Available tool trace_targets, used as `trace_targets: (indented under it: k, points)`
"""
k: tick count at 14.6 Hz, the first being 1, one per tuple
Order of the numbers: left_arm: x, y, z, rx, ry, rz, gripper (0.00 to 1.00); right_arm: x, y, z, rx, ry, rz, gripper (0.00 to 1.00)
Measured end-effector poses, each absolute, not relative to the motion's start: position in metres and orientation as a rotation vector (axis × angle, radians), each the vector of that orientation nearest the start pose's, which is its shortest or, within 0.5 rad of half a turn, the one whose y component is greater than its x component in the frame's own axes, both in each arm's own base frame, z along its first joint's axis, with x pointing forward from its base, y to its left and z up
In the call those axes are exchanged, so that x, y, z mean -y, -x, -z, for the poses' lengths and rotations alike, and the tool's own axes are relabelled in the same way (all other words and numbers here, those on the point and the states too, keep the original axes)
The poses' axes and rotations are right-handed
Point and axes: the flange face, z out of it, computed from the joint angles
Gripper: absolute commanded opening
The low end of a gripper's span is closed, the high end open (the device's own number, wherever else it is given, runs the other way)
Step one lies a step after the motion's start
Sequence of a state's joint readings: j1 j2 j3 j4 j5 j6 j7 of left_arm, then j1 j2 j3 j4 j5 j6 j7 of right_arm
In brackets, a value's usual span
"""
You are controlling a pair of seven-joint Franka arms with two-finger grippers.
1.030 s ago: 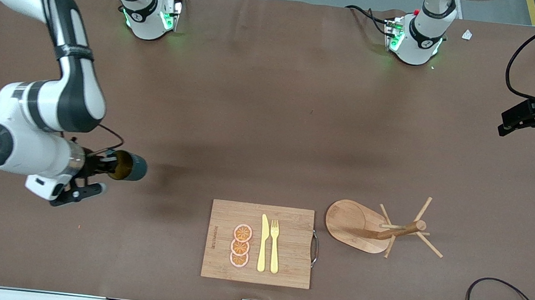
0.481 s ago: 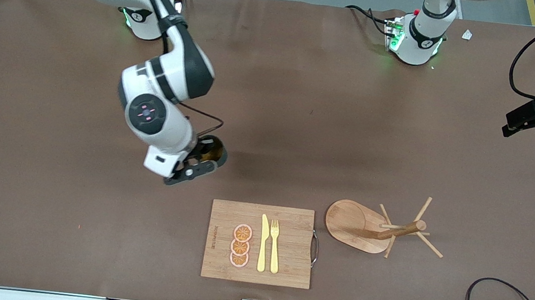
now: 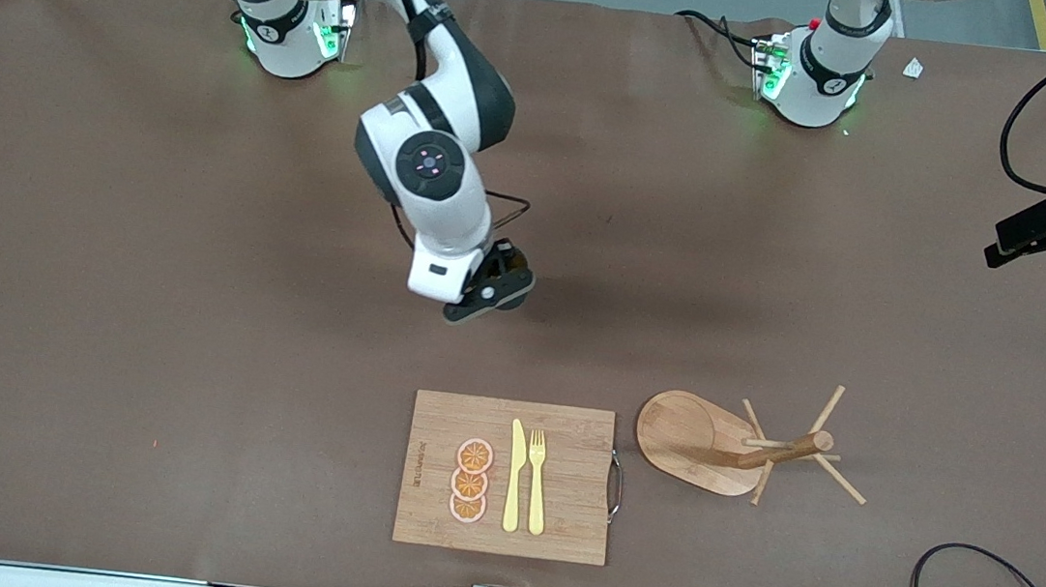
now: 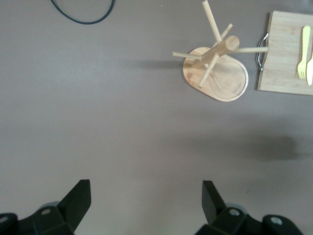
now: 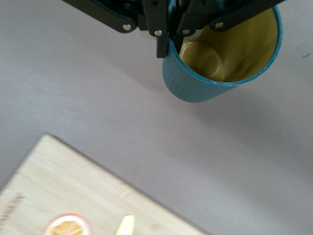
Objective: Pass cup and hang on rack
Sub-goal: 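Lift the teal mug with the right gripper toward the table middle, then set the mug down mid-table and open the right gripper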
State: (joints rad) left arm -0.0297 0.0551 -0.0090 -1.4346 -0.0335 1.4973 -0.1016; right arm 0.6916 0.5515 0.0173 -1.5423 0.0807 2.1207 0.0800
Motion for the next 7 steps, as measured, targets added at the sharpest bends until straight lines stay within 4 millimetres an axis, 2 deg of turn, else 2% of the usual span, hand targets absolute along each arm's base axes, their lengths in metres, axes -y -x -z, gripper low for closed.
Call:
trace_targets:
  k: [2,4,7]
  points:
    - [0.038,-0.558,-0.655,0.054,3.159,-0.009,1.00,-0.477,-0.513,-0.328,0.938,2.917,-0.021,0.00]
    - [0.039,-0.553,-0.657,0.037,3.153,-0.035,1.00,-0.494,-0.496,-0.317,0.975,2.915,-0.045,0.01]
    - [0.046,-0.550,-0.646,0.002,3.147,-0.120,1.00,-0.505,-0.477,-0.295,0.950,2.963,-0.084,0.01]
